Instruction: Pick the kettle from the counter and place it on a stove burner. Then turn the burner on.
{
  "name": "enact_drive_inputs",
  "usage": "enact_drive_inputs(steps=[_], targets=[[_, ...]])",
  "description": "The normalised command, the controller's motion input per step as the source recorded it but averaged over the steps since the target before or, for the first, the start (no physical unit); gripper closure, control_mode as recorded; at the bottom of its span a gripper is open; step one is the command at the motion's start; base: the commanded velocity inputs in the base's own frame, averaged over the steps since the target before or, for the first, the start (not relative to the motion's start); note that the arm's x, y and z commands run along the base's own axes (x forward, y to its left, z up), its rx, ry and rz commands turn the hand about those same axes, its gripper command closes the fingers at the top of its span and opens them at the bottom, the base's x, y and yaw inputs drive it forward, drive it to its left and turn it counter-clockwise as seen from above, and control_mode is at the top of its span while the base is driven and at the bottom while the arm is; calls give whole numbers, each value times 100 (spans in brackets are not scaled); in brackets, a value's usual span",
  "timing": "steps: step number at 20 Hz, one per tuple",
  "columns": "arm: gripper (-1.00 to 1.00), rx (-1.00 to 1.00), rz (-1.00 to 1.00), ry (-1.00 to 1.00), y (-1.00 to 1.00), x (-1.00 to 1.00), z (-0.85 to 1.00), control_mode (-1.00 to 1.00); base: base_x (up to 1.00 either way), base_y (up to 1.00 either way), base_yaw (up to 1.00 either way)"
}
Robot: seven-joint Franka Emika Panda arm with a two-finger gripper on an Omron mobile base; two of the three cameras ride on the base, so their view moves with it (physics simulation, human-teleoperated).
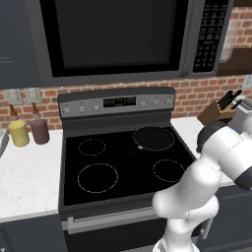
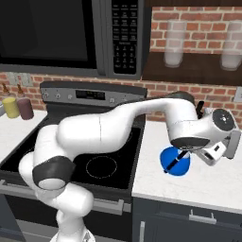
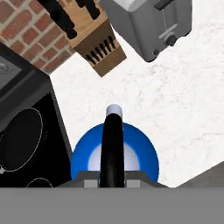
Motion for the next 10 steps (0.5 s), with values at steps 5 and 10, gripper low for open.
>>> enact_drive_inputs(steps=[5, 10], targets=[[100, 0, -14, -37, 100, -60, 17, -100, 0, 0, 0], [100, 0, -16, -29, 100, -31, 16, -100, 0, 0, 0]])
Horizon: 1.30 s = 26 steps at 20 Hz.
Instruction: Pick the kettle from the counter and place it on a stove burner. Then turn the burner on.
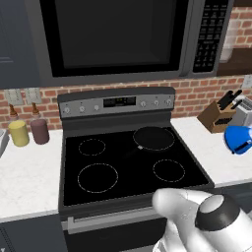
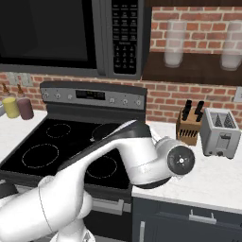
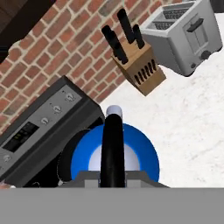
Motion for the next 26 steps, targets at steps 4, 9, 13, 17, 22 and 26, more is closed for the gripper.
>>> enact_drive_inputs(steps=[4, 9, 13, 17, 22, 26], targets=[[100, 0, -13, -16, 100, -13, 19, -100, 0, 0, 0], [100, -1, -9, -4, 100, 0, 17, -100, 0, 0, 0], [100, 0, -6, 8, 100, 2, 9, -100, 0, 0, 0], [100, 0, -3, 25, 100, 11, 3, -100, 0, 0, 0], [100, 0, -1, 35, 100, 20, 7, -100, 0, 0, 0], [100, 0, -1, 38, 100, 23, 11, -100, 0, 0, 0]])
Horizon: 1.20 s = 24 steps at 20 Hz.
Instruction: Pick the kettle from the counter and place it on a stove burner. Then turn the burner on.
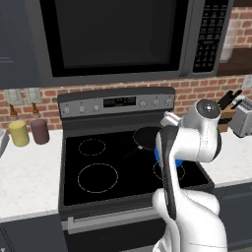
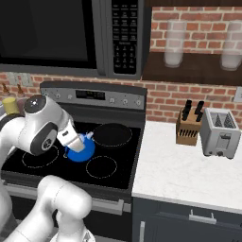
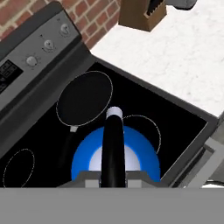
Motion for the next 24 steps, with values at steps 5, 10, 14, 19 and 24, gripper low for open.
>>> enact_drive_inputs(steps=[5, 10, 14, 19, 24], targets=[[100, 4, 0, 15, 92, 3, -13, -100, 0, 0, 0], [100, 10, 0, 0, 97, 16, -60, -100, 0, 0, 0], [100, 4, -3, 1, 100, 55, -49, -100, 0, 0, 0], [100, -1, -11, 1, 100, 70, -24, -100, 0, 0, 0], [100, -11, -16, 9, 100, 83, -9, -100, 0, 0, 0]])
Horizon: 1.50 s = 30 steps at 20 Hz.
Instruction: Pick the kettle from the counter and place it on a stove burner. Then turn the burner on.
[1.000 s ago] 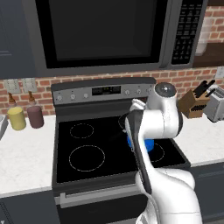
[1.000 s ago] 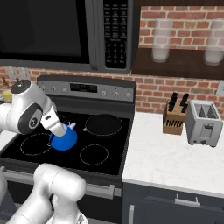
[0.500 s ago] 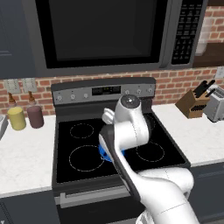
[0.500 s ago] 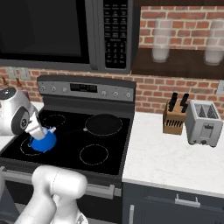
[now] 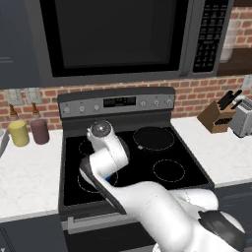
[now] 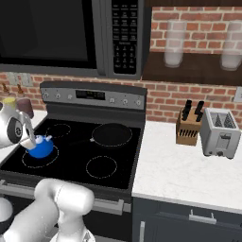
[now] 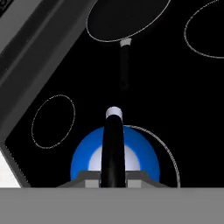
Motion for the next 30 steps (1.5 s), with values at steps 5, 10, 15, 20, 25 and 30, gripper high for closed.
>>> enact_drive_inputs(steps=[5, 10, 15, 20, 25, 30], targets=[[100, -10, -10, 23, 60, 49, -9, -100, 0, 0, 0], [100, -3, 0, 9, 11, 26, -22, -100, 0, 0, 0], [100, -4, 0, 0, 0, 23, -40, -100, 0, 0, 0], [100, -7, 0, 1, 0, 9, -44, -100, 0, 0, 0], [-100, -1, 0, 0, 0, 1, -37, -100, 0, 0, 0], [-100, 0, 0, 0, 0, 0, -5, -100, 0, 0, 0]])
